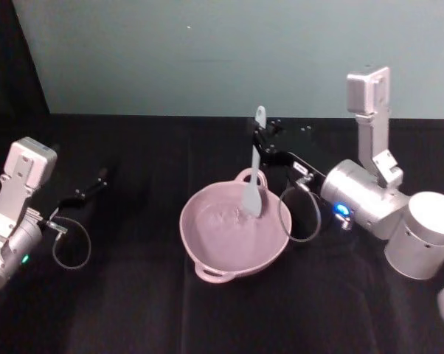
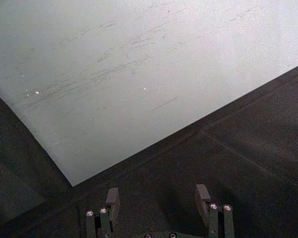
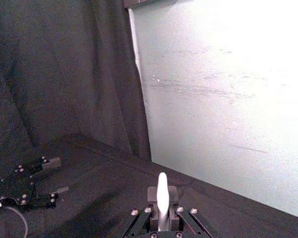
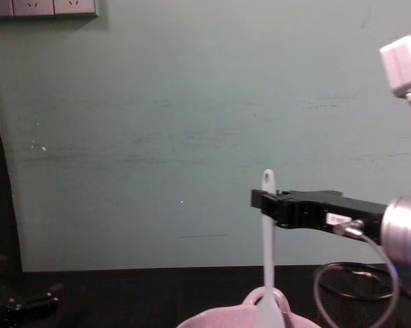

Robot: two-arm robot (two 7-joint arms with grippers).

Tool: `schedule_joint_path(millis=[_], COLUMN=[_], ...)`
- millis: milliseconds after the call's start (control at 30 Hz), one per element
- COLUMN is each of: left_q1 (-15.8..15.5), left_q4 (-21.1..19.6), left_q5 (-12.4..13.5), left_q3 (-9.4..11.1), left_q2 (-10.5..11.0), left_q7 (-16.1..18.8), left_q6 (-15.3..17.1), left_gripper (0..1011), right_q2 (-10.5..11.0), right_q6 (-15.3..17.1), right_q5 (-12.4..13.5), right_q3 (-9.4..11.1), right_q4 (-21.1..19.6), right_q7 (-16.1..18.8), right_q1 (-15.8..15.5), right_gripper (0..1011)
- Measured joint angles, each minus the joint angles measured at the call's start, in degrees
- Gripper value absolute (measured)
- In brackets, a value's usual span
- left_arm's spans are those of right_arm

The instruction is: Use the one hand to pick up the spoon and stir the clear water in the bowl.

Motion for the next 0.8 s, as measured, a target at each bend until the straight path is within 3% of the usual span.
schedule_joint_path(millis=[200, 400, 567, 800], left_q1=[0.0, 0.0, 0.0, 0.0], left_q4=[0.0, 0.0, 0.0, 0.0], left_q5=[0.0, 0.0, 0.0, 0.0], left_q3=[0.0, 0.0, 0.0, 0.0], left_q2=[0.0, 0.0, 0.0, 0.0], left_q7=[0.0, 0.0, 0.0, 0.0], left_q6=[0.0, 0.0, 0.0, 0.0], left_gripper=[1011, 1011, 1011, 1011], right_q2=[2.1, 2.9, 2.5, 0.0], right_q6=[1.7, 2.9, 3.5, 2.9], right_q5=[-0.2, -0.9, -1.4, -1.8], right_q3=[1.0, 0.3, -1.4, -4.3], right_q4=[-4.2, -7.8, -9.1, -7.7], right_q7=[-0.3, -0.1, 0.6, 2.1], right_q1=[-2.7, -4.5, -5.0, -3.7], right_gripper=[114, 114, 114, 116])
